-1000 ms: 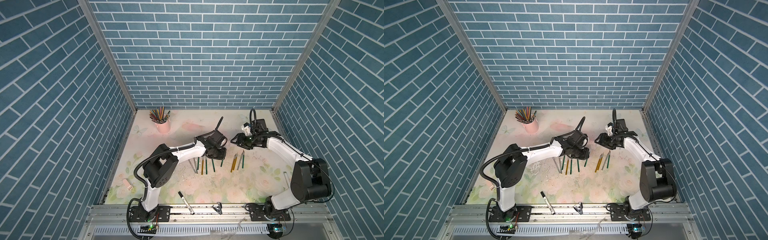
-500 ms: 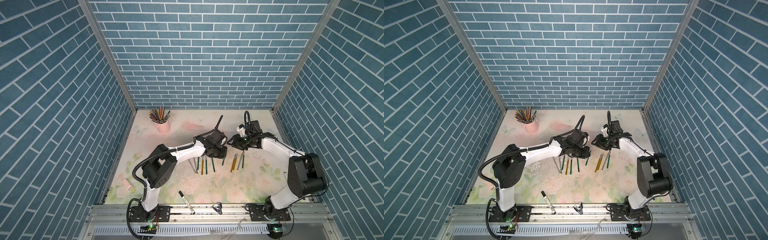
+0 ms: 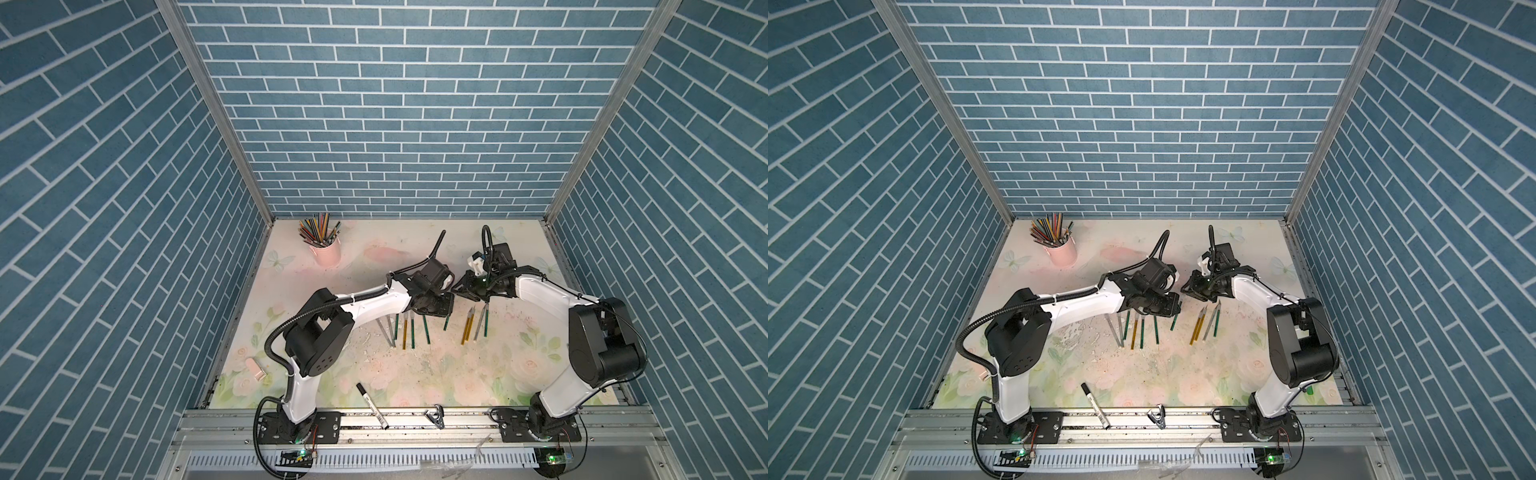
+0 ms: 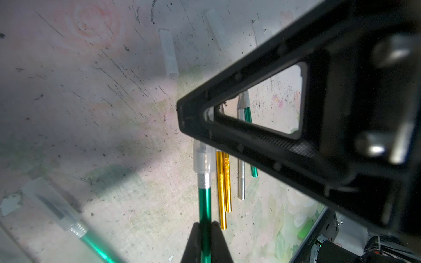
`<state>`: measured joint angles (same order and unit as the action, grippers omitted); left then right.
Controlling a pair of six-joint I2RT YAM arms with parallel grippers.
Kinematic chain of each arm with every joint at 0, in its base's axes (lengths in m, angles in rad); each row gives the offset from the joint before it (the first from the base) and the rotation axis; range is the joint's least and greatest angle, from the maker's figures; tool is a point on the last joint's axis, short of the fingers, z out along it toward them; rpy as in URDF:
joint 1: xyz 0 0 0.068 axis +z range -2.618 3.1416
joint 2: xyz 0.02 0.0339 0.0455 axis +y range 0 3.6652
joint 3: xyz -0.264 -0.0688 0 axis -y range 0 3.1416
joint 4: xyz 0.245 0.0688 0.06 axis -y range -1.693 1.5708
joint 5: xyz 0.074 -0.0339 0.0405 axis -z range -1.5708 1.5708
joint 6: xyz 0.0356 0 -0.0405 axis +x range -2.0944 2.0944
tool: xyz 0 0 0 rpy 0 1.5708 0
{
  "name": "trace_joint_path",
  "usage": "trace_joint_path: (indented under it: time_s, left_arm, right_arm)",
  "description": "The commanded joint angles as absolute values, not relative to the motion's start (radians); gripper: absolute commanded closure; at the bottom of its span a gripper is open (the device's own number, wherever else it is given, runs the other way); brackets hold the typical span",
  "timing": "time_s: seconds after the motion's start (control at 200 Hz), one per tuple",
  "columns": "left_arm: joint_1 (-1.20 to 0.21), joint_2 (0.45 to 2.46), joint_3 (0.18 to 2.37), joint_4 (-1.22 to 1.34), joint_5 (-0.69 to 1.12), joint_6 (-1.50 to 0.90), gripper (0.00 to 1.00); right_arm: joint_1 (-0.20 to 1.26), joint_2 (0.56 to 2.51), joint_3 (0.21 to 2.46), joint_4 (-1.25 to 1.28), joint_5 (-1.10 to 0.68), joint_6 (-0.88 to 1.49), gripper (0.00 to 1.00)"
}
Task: Remove protective caps from carving knives
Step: Remove the protective sleeve from the carving knife.
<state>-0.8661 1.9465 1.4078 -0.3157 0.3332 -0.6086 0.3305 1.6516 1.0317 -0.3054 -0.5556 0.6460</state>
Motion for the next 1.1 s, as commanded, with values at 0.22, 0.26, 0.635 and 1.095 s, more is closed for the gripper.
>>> trace_joint_path:
  time_s: [0.22, 0.26, 0.635, 1.095]
  left_arm:
    - [-0.861, 1.927, 1.397, -0.316, 0.303, -0.599, 1.00]
    - [-0.860, 1.925, 1.395, -0.320, 0.300, -0.597, 1.00]
    - [-0.861, 1.914, 1.368, -0.354, 0.290, -0.581, 1.00]
    - [-0.862, 1.930, 1.347, -0.402, 0.300, -0.573, 1.00]
  right_arm:
    - [0.339, 1.662, 1.037, -0.303, -0.541, 0.673, 0.89]
    - [0.339, 1.666, 1.046, -0.307, -0.537, 0.671, 0.90]
    - [0.326, 1.734, 1.184, -0.357, -0.506, 0.635, 0.96]
    - [0.287, 1.808, 1.321, -0.398, -0.463, 0.611, 0.96]
